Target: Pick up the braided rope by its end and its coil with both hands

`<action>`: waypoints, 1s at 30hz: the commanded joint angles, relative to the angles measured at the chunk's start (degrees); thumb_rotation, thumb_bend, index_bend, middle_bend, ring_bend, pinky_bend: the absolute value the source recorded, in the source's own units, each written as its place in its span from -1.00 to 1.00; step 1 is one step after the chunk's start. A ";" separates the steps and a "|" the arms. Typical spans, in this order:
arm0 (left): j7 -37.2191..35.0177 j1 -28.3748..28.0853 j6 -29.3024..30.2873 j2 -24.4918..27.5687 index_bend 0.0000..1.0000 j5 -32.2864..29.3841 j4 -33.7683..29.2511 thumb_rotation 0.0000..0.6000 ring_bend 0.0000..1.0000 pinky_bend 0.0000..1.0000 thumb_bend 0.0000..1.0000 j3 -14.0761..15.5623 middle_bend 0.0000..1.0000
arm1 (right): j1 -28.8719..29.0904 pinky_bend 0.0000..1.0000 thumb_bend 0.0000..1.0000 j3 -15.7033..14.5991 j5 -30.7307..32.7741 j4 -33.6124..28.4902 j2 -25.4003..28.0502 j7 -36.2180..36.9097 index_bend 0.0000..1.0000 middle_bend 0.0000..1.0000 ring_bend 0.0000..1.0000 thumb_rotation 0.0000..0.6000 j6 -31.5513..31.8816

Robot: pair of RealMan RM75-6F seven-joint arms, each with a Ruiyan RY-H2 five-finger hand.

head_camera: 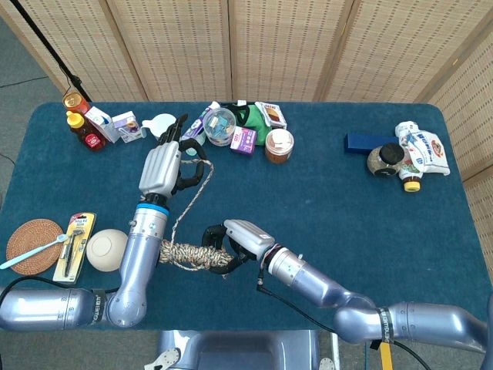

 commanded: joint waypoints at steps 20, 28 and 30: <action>-2.08 2.54 -4.05 -0.84 0.11 3.14 4.90 1.00 -1.00 -0.86 -0.10 2.82 -1.00 | 0.23 0.50 0.12 -0.82 -3.46 1.17 1.06 8.48 0.22 0.12 -0.01 1.00 -1.24; -0.86 1.04 -4.61 -4.24 0.11 1.31 9.13 1.00 -1.00 -0.86 -0.10 2.73 -1.00 | -1.01 0.50 0.12 0.03 -7.95 0.52 2.20 14.27 0.22 0.12 -0.01 1.00 -3.56; -0.57 0.75 -4.60 -4.85 0.11 1.26 9.64 1.00 -1.00 -0.86 -0.10 2.72 -1.00 | -1.23 0.50 0.12 0.19 -8.94 0.63 2.39 15.40 0.22 0.12 -0.01 1.00 -3.87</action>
